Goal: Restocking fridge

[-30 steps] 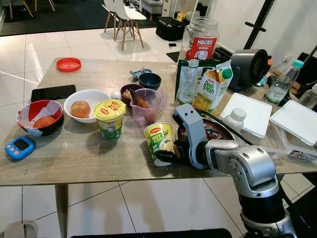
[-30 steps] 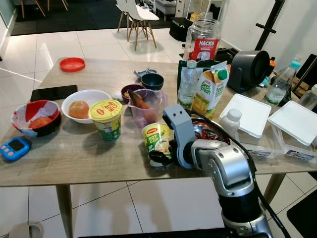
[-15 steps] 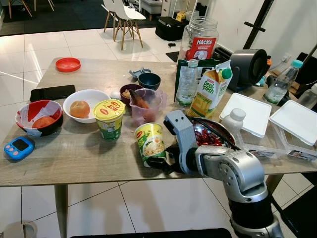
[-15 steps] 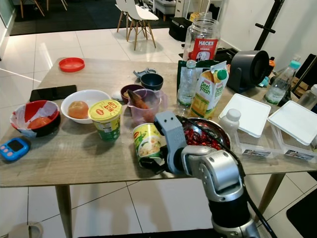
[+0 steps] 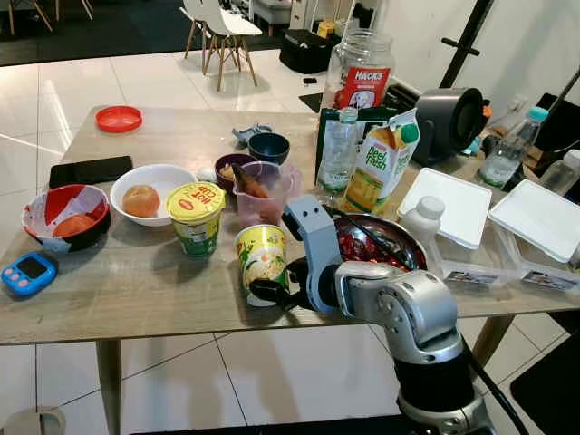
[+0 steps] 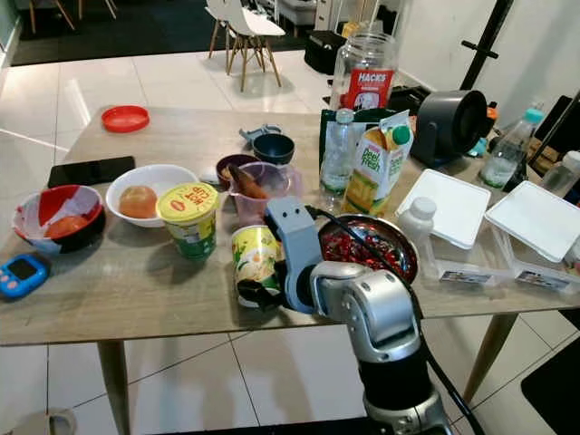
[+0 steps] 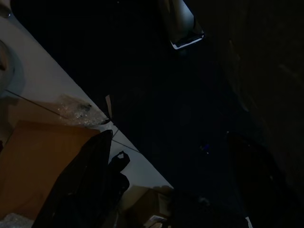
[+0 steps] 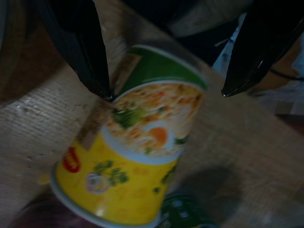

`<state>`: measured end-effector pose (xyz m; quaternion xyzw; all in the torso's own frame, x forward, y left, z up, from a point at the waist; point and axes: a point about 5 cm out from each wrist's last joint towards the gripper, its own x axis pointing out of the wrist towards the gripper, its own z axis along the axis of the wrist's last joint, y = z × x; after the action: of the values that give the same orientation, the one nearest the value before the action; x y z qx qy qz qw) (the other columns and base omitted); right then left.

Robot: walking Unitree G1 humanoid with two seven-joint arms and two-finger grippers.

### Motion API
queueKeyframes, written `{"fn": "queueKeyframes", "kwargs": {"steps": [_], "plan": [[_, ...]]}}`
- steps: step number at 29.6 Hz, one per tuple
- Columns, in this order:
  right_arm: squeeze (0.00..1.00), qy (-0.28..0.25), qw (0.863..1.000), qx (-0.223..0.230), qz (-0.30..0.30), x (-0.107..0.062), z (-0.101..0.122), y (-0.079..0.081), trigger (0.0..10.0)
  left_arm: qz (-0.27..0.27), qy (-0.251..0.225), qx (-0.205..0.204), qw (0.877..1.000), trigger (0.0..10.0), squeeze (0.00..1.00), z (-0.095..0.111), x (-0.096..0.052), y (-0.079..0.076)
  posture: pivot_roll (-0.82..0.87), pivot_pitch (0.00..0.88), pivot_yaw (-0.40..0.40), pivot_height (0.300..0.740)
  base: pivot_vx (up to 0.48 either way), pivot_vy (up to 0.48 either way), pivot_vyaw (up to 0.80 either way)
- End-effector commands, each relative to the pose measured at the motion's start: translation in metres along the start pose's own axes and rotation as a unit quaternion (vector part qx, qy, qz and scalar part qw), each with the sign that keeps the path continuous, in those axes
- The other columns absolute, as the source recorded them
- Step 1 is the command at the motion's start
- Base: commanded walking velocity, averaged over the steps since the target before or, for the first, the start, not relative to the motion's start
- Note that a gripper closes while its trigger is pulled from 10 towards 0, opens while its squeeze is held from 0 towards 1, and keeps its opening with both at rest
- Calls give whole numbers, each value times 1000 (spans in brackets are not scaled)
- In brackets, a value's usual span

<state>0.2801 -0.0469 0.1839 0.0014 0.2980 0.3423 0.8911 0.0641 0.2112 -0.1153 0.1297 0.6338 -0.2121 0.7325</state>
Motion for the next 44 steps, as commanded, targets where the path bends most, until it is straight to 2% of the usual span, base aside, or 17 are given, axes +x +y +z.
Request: {"fn": "queueKeyframes", "kwargs": {"steps": [1, 8, 9, 10, 11, 12, 13, 14, 16, 17, 28, 31, 32, 33, 35, 44], "plan": [[0, 1, 1000, -2, -11, 3, 1, -1, 10000, -26, 6, 7, 1000, 10000, 0, -2, 4, -14, -157, 69, -110, 740, 0, 0, 0], [0, 2, 999, 14, -31, 17, 2, 0, 10000, -26, 6, 8, 1000, 10000, 0, -1, 4, -14, -157, 70, -108, 740, 0, 0, 0], [59, 4, 999, 17, -33, 18, 0, 0, 10000, -26, 6, 8, 1000, 10000, 0, -1, 4, -14, -153, 70, -110, 740, 0, 0, 0], [251, 6, 999, 19, -35, 19, -1, 0, 10000, -26, 6, 7, 1000, 10000, 0, -1, 4, -14, -153, 70, -110, 740, 0, 0, 0], [251, 6, 999, 19, -35, 19, -1, 0, 10000, -26, 6, 7, 1000, 10000, 0, -1, 4, -14, -153, 70, -110, 740, 0, 0, 0], [675, 6, 999, 20, -37, 20, -1, -1, 10000, -26, 6, 7, 1000, 10000, 0, -1, 4, -14, -153, 70, -110, 740, 0, 0, 0], [675, 7, 999, 21, -38, 20, -2, -1, 10000, -27, 6, 8, 1000, 10000, 0, -1, 4, -15, -153, 69, -111, 740, 0, 0, 0], [882, 8, 999, 23, -39, 21, -2, -2, 10000, -27, 6, 8, 1000, 10000, 0, -1, 4, -15, -153, 69, -111, 740, 0, 0, 0], [882, 8, 999, 24, -41, 22, -3, -3, 10000, -27, 6, 8, 1000, 10000, 0, -1, 4, -15, -153, 69, -111, 740, 0, 0, 0], [992, 9, 999, 24, -41, 22, -3, -3, 10000, -28, 6, 8, 1000, 10000, 0, -1, 4, -16, -152, 67, -113, 740, 0, 0, 0], [875, 29, 999, -6, -18, 26, -12, 2, 10000, -28, 5, 9, 1000, 10000, 0, -1, 5, -17, -154, 57, -118, 740, 0, 0, 0], [875, 32, 999, -10, -17, 26, -14, 2, 10000, -28, 5, 9, 1000, 10000, 0, -1, 5, -17, -154, 56, -119, 740, 0, 0, 0], [820, 37, 999, -18, -18, 26, -16, 2, 10000, -28, 5, 9, 1000, 10000, 0, -1, 5, -17, -154, 55, -119, 740, 0, 0, 0], [820, 37, 999, -18, -18, 26, -16, 2, 10000, -28, 5, 9, 1000, 10000, 0, -1, 5, -17, -154, 55, -119, 740, 0, 0, 0], [0, 46, 998, -28, -19, 27, -21, 0, 10000, -28, 4, 9, 1000, 10000, 0, -1, 5, -17, -154, 56, -118, 740, 0, 0, 0], [0, 55, 997, -40, -20, 28, -28, -6, 10000, -29, 6, 8, 1000, 10000, 0, -1, 4, -16, -156, 65, -116, 740, 0, 0, 0]]}}
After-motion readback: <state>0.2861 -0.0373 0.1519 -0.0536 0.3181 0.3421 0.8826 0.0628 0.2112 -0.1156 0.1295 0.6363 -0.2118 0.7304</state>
